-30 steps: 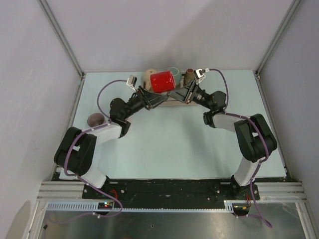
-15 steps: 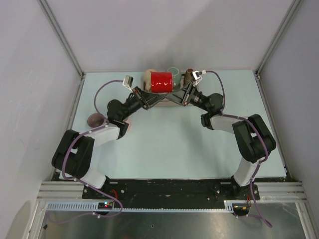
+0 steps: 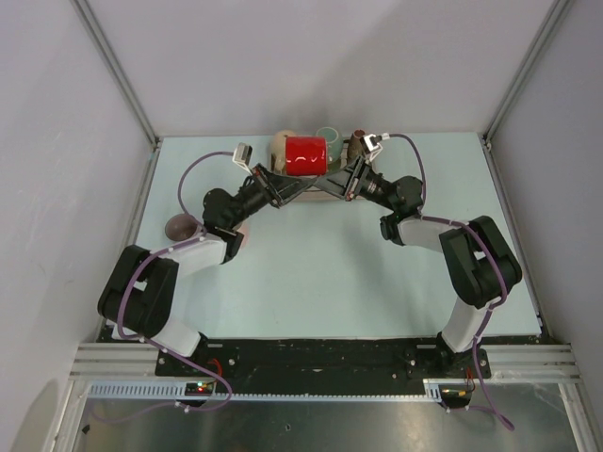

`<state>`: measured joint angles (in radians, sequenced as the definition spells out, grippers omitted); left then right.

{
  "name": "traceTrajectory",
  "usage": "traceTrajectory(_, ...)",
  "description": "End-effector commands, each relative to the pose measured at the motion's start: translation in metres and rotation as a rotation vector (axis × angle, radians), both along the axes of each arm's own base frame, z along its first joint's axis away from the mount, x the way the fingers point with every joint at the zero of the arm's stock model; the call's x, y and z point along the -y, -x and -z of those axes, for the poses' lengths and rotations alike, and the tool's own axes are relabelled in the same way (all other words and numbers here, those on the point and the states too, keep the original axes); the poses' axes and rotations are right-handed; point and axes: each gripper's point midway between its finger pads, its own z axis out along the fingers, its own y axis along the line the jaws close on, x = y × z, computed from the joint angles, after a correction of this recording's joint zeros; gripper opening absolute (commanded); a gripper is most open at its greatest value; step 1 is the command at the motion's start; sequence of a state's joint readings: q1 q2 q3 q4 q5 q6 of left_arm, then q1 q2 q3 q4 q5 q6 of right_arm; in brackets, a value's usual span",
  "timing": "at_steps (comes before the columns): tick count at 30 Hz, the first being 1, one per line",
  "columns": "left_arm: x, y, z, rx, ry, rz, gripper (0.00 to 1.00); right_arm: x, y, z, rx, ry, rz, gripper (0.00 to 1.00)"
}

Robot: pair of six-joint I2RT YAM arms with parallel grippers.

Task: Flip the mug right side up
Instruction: Turn over the cup on the tray.

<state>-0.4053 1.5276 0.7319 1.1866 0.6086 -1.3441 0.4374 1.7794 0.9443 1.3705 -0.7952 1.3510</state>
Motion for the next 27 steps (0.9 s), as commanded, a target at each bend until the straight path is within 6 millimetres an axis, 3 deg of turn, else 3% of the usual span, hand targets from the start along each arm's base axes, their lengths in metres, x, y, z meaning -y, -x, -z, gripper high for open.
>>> traceTrajectory(1, -0.010, 0.022, -0.059, 0.234, 0.085, -0.034, 0.00, 0.002, 0.013, 0.004, 0.101, 0.014, -0.034, 0.00)
traceTrajectory(8, -0.015, 0.020, -0.060, 0.239, 0.083, -0.049, 0.00, 0.008, 0.013, -0.005, 0.121, 0.007, -0.020, 0.00)
traceTrajectory(12, -0.016, 0.021, -0.063, 0.237, 0.089, -0.045, 0.21, 0.011, 0.014, -0.009, 0.131, 0.002, -0.015, 0.00)
traceTrajectory(15, -0.016, 0.021, -0.065, 0.240, 0.090, -0.041, 0.31, 0.011, 0.014, -0.011, 0.134, 0.001, -0.016, 0.00)
traceTrajectory(27, -0.019, 0.018, -0.065, 0.239, 0.092, -0.050, 0.42, 0.012, 0.014, -0.011, 0.137, 0.003, -0.014, 0.00)
